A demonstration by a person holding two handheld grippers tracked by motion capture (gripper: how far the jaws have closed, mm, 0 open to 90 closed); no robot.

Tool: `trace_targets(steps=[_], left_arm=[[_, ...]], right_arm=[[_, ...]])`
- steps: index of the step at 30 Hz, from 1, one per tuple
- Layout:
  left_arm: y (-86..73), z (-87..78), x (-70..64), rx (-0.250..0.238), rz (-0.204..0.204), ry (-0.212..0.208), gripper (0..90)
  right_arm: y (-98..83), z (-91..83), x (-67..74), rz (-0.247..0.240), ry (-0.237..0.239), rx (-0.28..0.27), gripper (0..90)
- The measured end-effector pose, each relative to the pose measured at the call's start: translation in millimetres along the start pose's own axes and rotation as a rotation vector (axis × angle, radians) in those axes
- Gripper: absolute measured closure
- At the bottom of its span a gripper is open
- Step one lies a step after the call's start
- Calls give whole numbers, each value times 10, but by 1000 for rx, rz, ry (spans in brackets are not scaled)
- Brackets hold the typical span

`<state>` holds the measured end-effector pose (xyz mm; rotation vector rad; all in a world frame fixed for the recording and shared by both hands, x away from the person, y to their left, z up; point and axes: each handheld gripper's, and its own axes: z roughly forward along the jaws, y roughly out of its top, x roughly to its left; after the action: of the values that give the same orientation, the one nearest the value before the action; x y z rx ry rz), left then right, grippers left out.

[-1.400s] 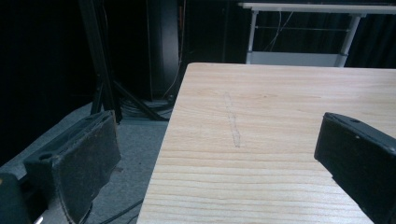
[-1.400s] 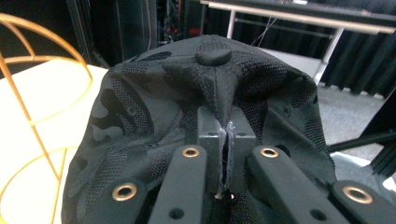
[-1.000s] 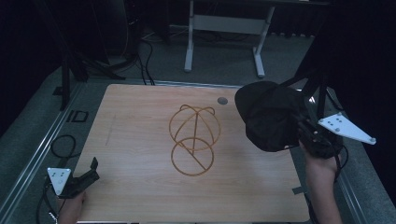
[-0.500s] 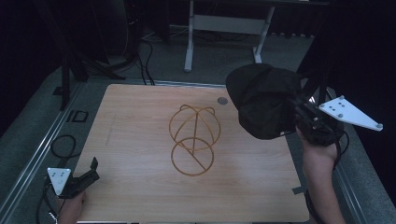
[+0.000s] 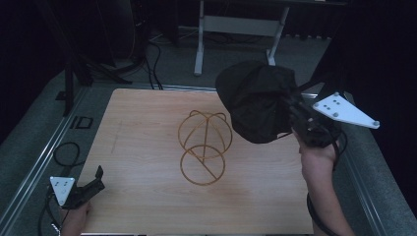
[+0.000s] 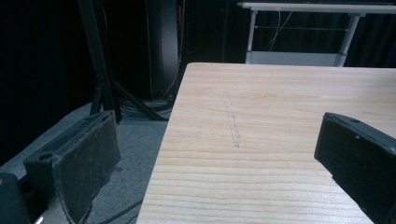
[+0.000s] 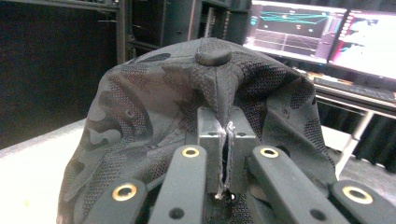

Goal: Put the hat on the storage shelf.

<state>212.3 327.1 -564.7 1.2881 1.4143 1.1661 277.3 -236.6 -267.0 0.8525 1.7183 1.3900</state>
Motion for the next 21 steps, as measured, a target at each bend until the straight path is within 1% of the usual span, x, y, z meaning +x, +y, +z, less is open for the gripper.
trace_targets(steps=[6, 7, 8, 11, 12, 14, 15, 16, 18, 19, 21], left_arm=[[0, -2, 1, 1, 1, 0, 6], [0, -2, 1, 1, 1, 0, 7], [0, -2, 2, 0, 0, 0, 6], [0, 0, 2, 1, -1, -1, 6], [0, 1, 2, 0, -3, -1, 6], [0, 1, 3, 0, -4, -2, 6], [0, 1, 4, 0, -4, -2, 6], [0, 2, 4, 0, -4, -2, 6], [0, 2, 4, 0, -5, -2, 6], [0, 2, 5, 0, -5, -3, 6], [0, 1, 4, 0, -5, -2, 6]], right_arm=[[46, 114, 166, -11, 40, -1, 875], [46, 114, 166, -11, 40, -1, 875], [61, 159, 240, -13, 58, -7, 874], [69, 205, 306, -10, 78, -11, 874], [69, 205, 306, -10, 78, -11, 874], [74, 255, 382, -6, 101, -13, 874], [74, 255, 382, -6, 101, -13, 874], [77, 286, 432, -4, 113, -14, 874], [79, 302, 459, -8, 118, -14, 874], [85, 333, 515, -15, 130, -10, 874], [90, 369, 577, -24, 141, -8, 874]])
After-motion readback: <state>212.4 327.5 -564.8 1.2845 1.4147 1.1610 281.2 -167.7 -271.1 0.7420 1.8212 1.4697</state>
